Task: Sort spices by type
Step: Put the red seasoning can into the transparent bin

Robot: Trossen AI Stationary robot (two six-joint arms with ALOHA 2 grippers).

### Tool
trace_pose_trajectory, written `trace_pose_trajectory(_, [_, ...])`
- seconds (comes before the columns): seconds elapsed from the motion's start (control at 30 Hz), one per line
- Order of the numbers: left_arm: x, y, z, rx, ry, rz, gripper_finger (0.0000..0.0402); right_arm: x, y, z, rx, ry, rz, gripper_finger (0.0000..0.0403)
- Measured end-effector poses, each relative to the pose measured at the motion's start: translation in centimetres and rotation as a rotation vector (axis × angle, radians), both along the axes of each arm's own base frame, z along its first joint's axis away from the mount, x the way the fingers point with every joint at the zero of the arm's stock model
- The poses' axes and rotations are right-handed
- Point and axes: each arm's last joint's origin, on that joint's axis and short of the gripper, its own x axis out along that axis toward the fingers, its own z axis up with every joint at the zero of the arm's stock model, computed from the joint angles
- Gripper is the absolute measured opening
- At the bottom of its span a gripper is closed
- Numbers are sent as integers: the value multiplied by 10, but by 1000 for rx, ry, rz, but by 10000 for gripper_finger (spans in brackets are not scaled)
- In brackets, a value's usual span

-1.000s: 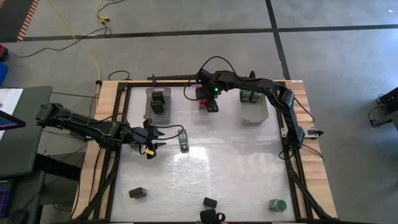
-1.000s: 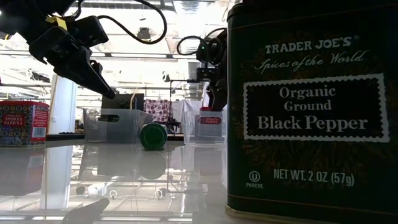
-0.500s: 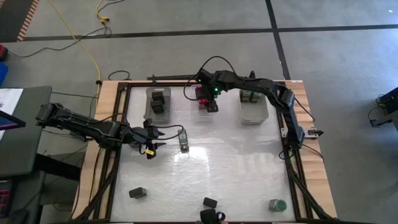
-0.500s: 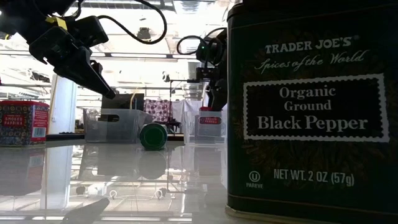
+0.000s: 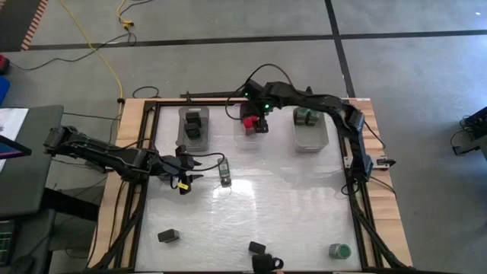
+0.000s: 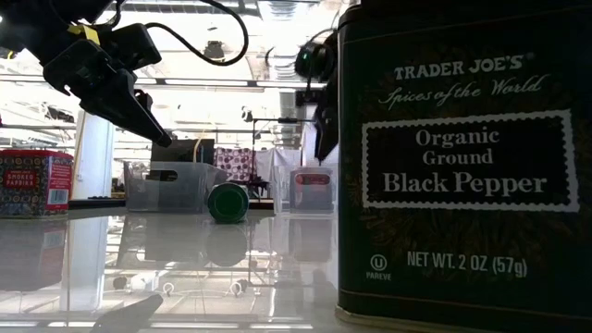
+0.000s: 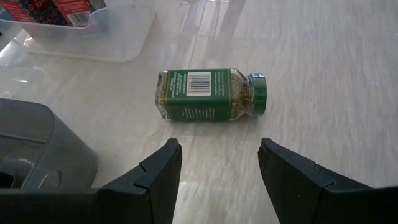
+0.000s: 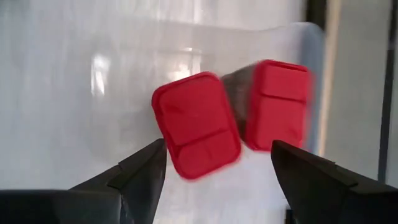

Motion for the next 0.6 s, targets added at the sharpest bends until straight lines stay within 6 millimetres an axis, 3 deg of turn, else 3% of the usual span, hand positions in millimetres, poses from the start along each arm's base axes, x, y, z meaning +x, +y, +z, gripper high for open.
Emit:
trace_pose_trajectory(0.23, [0, 0, 0, 0, 1, 0, 204, -25, 22, 63, 16, -162, -130, 315])
trace_pose_trajectory(0.33, [0, 0, 0, 1, 2, 0, 204, -40, 45, 74, 43, -191, -136, 315])
trace_pose_trajectory(0.47, [0, 0, 0, 1, 3, 0, 204, -60, 84, 65, 87, -222, -134, 315])
trace_pose_trajectory(0.6, [0, 0, 0, 0, 2, 0, 204, -77, 122, 40, 103, -328, -81, 315])
